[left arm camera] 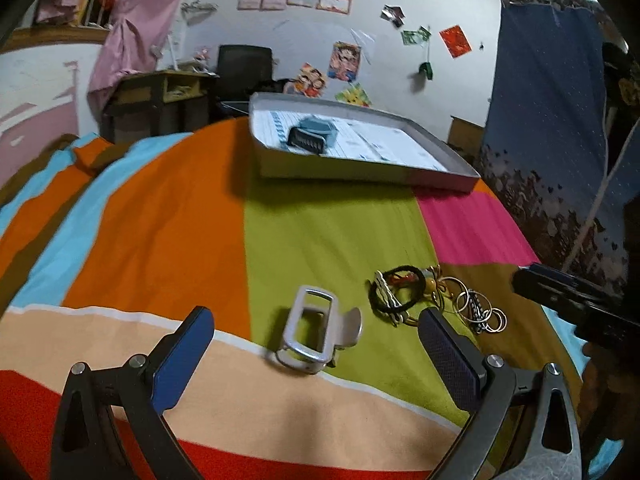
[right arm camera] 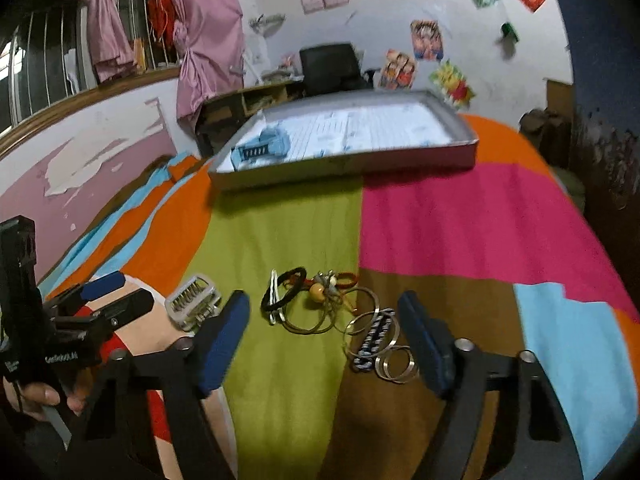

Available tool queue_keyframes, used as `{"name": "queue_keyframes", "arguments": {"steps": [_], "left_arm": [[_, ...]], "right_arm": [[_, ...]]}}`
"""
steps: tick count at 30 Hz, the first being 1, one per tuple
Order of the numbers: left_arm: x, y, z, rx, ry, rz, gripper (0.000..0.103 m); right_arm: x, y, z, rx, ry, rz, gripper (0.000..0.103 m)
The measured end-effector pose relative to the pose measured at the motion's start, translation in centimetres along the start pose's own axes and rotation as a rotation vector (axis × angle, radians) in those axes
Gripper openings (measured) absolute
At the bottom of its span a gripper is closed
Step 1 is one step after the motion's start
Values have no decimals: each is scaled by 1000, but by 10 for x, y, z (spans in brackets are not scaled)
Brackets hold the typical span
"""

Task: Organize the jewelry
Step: 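Grasp the white hair clip with the left tool while the right tool grasps the black hair tie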

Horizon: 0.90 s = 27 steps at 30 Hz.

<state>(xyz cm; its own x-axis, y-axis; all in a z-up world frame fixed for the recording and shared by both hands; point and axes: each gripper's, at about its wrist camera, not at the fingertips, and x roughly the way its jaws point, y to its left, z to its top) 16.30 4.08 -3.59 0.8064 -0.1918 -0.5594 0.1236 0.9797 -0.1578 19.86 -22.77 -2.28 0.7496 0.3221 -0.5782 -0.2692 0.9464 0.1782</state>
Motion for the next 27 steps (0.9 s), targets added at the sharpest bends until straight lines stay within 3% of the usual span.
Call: {"name": "queue_keyframes", "arguments": {"steps": [2, 8, 14, 20, 27], "left_arm": [[7, 0, 2, 10, 17, -27, 101], [26, 3, 4, 17, 83, -88, 79], [50, 12, -1, -29, 177, -145, 62], [60, 10, -6, -18, 216, -157, 61], [62, 8, -6, -5, 222, -163, 56]], "right_arm": [[15, 5, 0, -5, 25, 21, 58], [59, 24, -1, -53, 114, 73, 38], [92, 27, -1, -10, 200, 136, 35], [118, 25, -2, 81, 240, 175, 34], [137, 31, -6, 120, 260, 153, 7]]}}
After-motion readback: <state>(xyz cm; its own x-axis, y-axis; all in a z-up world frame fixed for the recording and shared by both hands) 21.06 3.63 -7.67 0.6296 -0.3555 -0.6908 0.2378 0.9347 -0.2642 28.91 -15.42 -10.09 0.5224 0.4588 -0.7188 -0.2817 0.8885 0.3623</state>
